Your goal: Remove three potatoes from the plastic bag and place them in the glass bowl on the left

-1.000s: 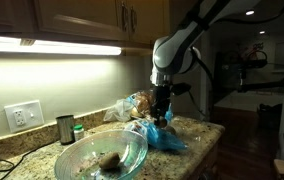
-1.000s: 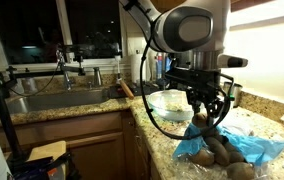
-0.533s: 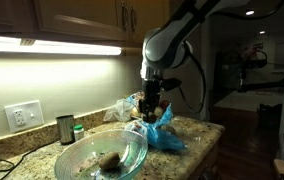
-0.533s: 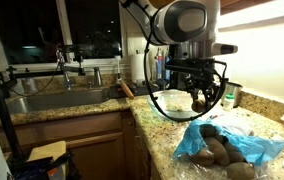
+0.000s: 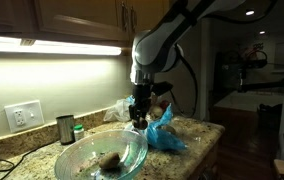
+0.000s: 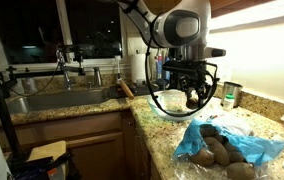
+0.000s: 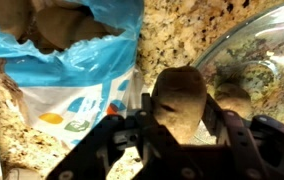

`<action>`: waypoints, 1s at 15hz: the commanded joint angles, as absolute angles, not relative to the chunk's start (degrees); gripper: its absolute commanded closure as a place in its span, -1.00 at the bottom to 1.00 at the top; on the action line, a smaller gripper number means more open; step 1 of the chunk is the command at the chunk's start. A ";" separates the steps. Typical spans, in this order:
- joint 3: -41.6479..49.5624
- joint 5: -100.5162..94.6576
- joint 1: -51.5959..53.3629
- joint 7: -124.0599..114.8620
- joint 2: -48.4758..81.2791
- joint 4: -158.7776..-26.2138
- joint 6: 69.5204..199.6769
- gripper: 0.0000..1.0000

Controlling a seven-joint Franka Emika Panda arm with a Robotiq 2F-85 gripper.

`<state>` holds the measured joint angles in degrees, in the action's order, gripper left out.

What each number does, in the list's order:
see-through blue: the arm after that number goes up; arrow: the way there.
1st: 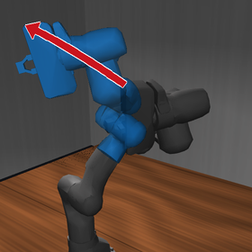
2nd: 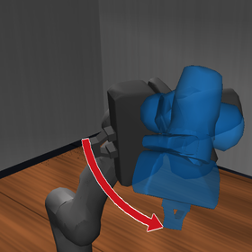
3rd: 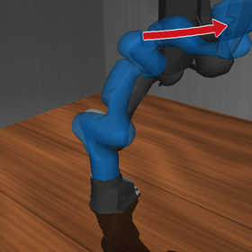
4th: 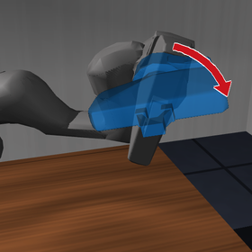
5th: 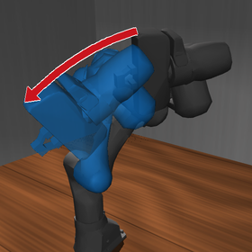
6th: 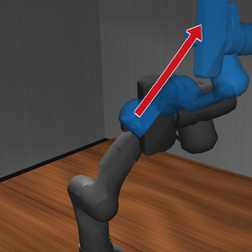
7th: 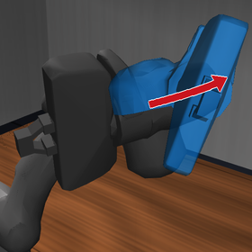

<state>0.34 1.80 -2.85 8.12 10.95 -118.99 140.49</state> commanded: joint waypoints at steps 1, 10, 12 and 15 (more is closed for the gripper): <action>-0.34 1.22 -2.11 9.03 12.95 -117.56 139.02 0.50; -2.41 -0.59 -0.09 9.60 14.00 -115.82 138.05 0.50; -3.12 -0.14 0.28 10.39 14.79 -115.29 137.77 0.50; -3.85 -0.34 0.70 11.52 16.72 -114.30 138.27 0.50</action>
